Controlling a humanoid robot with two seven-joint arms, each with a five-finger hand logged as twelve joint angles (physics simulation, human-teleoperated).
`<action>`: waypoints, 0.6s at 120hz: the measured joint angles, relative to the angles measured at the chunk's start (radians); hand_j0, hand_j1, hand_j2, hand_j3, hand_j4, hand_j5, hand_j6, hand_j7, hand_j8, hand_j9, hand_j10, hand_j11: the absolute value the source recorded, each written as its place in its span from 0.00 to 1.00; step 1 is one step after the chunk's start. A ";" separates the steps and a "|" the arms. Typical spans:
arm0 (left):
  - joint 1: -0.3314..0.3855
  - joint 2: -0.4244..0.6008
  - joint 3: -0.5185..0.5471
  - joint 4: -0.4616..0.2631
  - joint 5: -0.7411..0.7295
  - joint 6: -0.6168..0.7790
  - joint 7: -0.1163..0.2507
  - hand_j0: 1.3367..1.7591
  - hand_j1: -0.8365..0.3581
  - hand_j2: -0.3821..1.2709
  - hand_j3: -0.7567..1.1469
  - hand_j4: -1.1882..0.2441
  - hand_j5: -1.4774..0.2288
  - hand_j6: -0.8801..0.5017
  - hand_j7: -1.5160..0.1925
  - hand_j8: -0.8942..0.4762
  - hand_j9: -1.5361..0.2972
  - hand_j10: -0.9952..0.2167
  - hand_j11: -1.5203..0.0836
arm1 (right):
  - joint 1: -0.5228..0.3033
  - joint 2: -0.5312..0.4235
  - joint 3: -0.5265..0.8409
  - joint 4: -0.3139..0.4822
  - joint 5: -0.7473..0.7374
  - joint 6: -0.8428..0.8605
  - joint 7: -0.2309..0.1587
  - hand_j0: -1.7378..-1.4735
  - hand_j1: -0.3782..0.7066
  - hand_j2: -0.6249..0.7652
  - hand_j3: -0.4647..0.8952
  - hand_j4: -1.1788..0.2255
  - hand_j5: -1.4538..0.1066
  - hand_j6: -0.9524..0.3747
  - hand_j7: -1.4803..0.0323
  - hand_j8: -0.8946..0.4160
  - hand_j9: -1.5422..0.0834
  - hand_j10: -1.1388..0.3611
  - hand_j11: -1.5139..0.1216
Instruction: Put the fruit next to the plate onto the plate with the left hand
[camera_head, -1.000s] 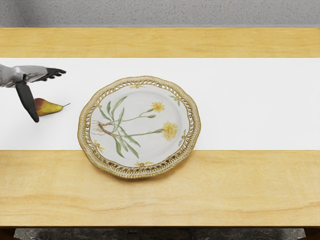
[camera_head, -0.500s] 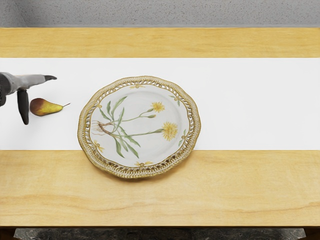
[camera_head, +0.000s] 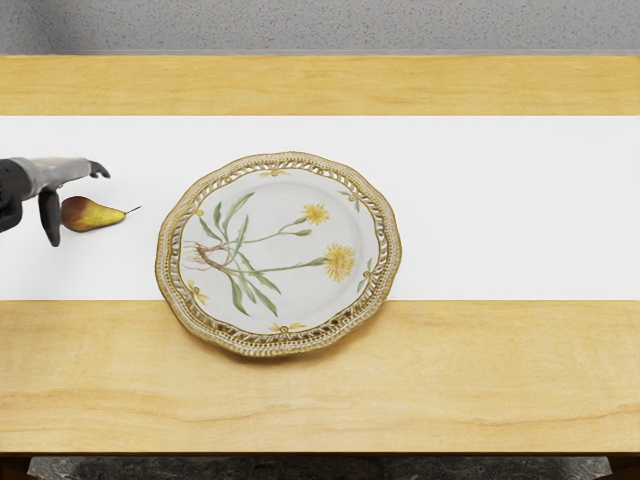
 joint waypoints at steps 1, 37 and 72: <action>0.001 0.000 0.000 0.000 0.000 0.002 0.000 0.76 0.81 0.25 0.40 0.70 0.73 0.50 0.75 0.52 0.71 0.67 0.80 | 0.000 0.000 0.000 0.000 0.000 0.000 0.000 0.30 0.06 0.44 0.34 0.82 0.90 0.69 0.95 0.66 0.92 0.74 0.90; 0.003 -0.016 0.013 -0.005 0.001 0.027 0.005 0.76 0.78 0.26 0.40 0.67 0.70 0.47 0.72 0.49 0.68 0.64 0.77 | -0.001 0.000 -0.001 0.000 0.000 0.000 0.000 0.30 0.06 0.44 0.34 0.82 0.90 0.69 0.95 0.66 0.92 0.74 0.90; 0.003 -0.028 0.028 0.001 0.001 0.027 0.018 0.76 0.75 0.26 0.40 0.66 0.68 0.46 0.70 0.47 0.67 0.62 0.75 | -0.001 0.000 -0.003 0.000 0.000 0.000 0.000 0.30 0.06 0.44 0.34 0.82 0.90 0.69 0.95 0.66 0.92 0.74 0.90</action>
